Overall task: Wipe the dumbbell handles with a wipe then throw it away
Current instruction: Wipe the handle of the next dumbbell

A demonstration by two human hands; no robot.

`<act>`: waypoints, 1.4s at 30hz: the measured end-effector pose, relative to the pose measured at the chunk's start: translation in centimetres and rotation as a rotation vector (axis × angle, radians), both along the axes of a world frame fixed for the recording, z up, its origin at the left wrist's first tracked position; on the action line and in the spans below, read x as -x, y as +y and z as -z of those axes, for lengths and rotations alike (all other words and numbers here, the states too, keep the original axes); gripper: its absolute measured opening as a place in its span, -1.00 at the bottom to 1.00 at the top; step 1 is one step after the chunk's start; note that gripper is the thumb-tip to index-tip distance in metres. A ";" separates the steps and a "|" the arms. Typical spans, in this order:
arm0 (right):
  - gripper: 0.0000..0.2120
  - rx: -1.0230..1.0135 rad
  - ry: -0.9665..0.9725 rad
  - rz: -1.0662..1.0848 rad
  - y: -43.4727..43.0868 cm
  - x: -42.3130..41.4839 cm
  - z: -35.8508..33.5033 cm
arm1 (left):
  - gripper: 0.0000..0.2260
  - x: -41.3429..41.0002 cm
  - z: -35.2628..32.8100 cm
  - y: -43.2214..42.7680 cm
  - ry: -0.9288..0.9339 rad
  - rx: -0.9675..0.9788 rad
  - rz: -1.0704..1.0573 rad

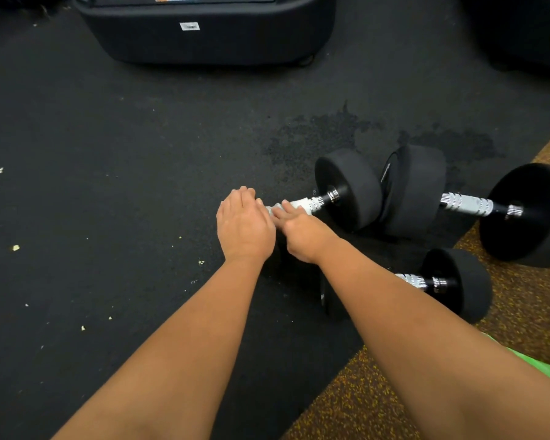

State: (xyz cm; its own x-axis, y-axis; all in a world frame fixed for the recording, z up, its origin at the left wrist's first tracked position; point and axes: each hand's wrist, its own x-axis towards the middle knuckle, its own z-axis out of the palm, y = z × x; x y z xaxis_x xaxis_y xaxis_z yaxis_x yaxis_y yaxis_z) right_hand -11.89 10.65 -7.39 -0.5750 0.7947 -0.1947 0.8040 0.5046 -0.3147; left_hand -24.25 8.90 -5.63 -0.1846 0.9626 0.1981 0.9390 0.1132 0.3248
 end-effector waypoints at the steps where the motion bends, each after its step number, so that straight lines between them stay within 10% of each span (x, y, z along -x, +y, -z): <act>1: -0.37 0.000 -0.014 -0.018 -0.2 0.0 -0.1 | -0.70 0.0 -0.1 0.0 0.009 0.004 0.002; 42: -0.65 -0.070 0.012 -0.020 1.1 0.1 -1.1 | -0.70 0.2 0.6 -0.1 -0.037 -0.015 0.013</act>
State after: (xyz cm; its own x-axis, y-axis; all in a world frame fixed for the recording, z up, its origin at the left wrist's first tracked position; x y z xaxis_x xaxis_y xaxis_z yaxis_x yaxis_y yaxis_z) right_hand -12.02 11.78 -6.27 -0.5927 0.7945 -0.1318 0.7900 0.5417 -0.2873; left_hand -24.48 8.80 -6.27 -0.1791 0.9620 0.2062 0.9278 0.0954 0.3608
